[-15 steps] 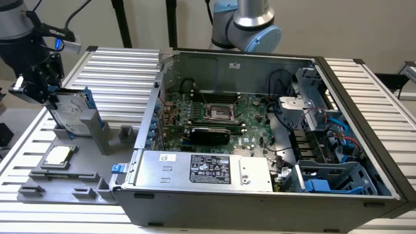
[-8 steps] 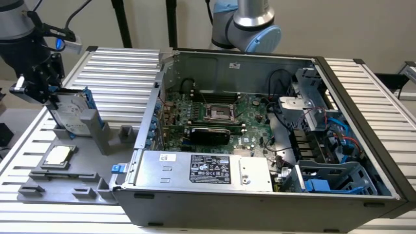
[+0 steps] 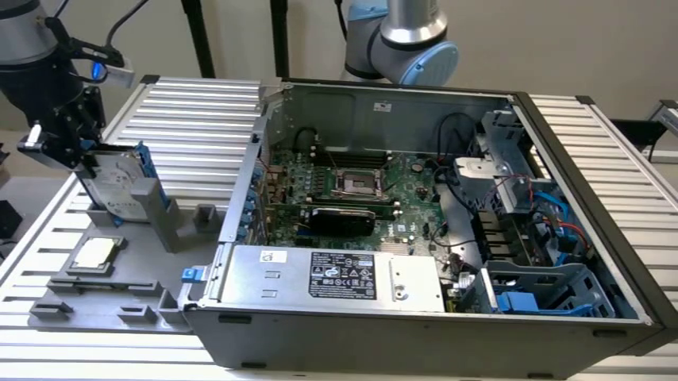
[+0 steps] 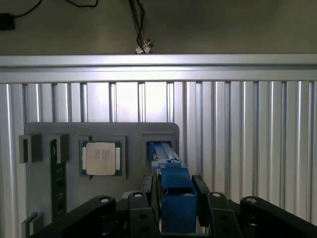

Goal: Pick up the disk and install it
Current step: 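Pick up the disk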

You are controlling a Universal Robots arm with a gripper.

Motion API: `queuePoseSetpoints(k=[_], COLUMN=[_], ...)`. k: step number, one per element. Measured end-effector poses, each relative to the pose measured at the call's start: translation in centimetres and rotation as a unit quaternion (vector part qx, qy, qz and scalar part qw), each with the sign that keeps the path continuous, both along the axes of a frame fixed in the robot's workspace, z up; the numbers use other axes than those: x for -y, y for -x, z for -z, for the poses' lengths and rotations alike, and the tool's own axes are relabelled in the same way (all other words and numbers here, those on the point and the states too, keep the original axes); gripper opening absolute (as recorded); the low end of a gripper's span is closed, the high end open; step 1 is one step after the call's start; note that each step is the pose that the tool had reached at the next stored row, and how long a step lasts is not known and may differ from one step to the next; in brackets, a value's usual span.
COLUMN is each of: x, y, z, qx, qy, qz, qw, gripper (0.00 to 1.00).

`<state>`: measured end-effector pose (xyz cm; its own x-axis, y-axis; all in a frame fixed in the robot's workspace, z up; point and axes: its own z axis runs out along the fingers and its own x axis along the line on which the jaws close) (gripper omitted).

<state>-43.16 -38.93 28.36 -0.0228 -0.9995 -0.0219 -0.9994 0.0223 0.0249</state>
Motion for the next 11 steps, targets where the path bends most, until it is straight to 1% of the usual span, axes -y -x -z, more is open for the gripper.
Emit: queuePoseSetpoints(k=[1, 2, 3, 5, 6, 8, 11], x=[0.00, 0.01, 0.00, 0.00, 0.00, 0.03, 0.29], y=[0.00, 0.00, 0.00, 0.01, 0.02, 0.05, 0.07], z=[0.00, -0.01, 0.00, -0.01, -0.01, -0.01, 0.00], qx=[0.0005, 0.0007, 0.0009, 0.0012, 0.0013, 0.0016, 0.0022], qy=[0.0002, 0.0005, 0.0005, 0.0006, 0.0006, 0.0005, 0.0005], qz=[-0.001, -0.002, -0.002, -0.003, -0.003, -0.004, -0.003], qw=[1.0000, 1.0000, 1.0000, 1.0000, 1.0000, 1.0000, 1.0000], gripper=[0.42, 0.42, 0.36, 0.36, 0.33, 0.33, 0.33])
